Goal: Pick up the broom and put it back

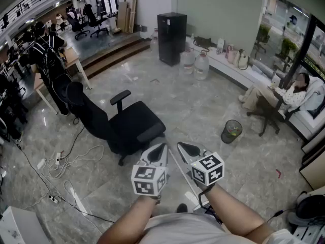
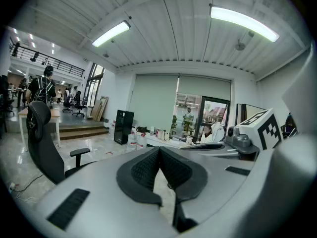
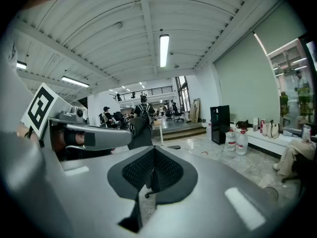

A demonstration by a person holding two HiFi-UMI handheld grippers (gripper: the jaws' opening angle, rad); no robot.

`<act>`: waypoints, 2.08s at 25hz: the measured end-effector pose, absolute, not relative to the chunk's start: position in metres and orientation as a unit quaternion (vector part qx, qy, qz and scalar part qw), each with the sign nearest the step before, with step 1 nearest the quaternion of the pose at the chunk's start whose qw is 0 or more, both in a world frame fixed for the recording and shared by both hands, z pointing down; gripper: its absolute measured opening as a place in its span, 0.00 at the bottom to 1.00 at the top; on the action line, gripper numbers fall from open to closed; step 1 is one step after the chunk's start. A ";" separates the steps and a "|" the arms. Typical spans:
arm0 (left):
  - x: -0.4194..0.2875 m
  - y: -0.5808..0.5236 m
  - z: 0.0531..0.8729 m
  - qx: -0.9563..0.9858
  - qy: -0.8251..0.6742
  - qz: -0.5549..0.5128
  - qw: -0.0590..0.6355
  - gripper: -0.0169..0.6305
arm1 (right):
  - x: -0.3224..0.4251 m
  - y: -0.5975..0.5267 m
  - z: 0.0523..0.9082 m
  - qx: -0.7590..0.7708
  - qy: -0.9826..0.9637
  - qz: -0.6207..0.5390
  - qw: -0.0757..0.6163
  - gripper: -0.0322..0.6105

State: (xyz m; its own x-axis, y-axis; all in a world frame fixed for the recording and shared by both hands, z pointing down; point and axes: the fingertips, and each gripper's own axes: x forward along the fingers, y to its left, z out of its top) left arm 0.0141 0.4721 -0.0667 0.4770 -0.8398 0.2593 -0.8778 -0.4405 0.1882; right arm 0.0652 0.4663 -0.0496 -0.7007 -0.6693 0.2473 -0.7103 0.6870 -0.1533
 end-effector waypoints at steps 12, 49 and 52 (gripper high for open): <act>-0.036 0.477 -0.052 0.855 -0.487 0.061 0.168 0.04 | 0.031 0.478 -0.051 0.413 -0.898 0.126 0.086 0.05; -0.097 0.115 0.133 0.761 -0.549 0.150 0.310 0.04 | 0.056 0.098 0.196 0.375 -0.852 0.301 0.209 0.20; -0.093 0.079 0.164 0.751 -0.550 0.165 0.325 0.04 | 0.061 0.063 0.242 0.365 -0.842 0.319 0.236 0.21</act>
State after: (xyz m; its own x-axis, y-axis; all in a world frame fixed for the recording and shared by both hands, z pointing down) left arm -0.0927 0.0792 0.1643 0.3407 -0.7192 0.6056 -0.9337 -0.1831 0.3078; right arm 0.0613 0.0634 0.2425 -0.6217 -0.4641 0.6309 -0.7658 0.5295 -0.3650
